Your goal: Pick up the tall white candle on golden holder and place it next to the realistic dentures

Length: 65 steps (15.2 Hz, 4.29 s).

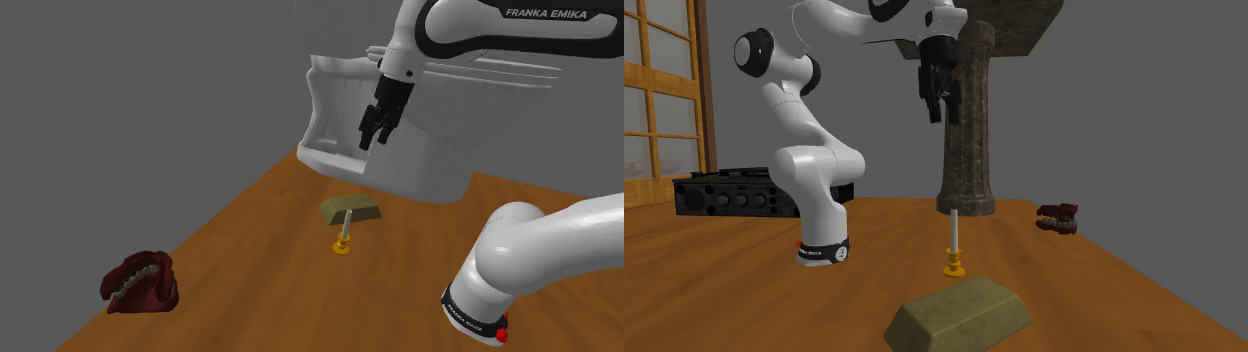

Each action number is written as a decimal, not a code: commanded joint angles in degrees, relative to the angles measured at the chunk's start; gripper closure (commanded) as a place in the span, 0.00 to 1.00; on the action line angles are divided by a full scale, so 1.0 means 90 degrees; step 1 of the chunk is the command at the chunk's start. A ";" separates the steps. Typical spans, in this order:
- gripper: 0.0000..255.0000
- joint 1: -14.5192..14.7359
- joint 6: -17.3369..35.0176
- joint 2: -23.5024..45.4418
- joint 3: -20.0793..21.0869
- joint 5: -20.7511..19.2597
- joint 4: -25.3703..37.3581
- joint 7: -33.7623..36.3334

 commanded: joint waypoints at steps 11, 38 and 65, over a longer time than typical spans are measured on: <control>0.00 0.0187 0.1850 0.0321 0.0599 0.0079 -0.1789 0.0241; 1.00 0.0256 0.3342 0.1030 0.0882 0.0154 -0.2663 0.0343; 1.00 0.0198 0.0915 0.0342 0.0666 -0.0018 -0.0922 0.0359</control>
